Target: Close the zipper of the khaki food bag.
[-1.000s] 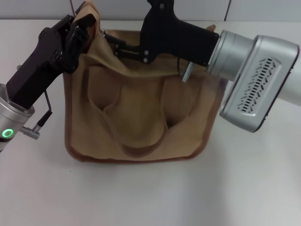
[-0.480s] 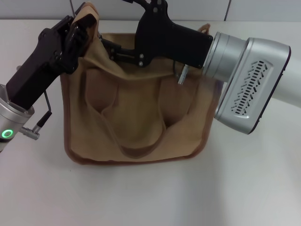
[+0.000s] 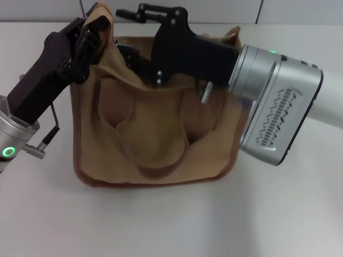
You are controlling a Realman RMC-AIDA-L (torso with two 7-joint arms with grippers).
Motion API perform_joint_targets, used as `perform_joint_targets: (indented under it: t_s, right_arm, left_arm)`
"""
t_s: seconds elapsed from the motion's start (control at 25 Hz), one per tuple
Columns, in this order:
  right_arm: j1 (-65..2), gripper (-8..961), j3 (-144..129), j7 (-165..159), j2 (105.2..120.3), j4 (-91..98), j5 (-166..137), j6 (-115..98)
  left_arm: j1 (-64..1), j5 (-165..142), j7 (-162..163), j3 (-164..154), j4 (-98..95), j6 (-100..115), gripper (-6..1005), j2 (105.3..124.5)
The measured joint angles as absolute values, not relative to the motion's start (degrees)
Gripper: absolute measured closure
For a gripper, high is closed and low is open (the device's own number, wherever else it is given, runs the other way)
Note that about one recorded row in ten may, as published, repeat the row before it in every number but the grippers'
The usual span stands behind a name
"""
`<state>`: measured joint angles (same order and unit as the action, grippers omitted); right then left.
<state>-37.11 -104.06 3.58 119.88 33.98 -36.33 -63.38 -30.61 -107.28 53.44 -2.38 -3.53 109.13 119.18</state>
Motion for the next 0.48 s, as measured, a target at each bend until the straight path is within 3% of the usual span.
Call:
perform_joint_targets:
  t_s: [0.48]
  right_arm:
    - [-36.91, 698, -104.60, 3.90, 119.88, 33.90, -36.29, -63.22]
  left_arm:
    - [-30.49, -107.12, 53.44, -2.37, -3.51, 109.13, 920, 119.18]
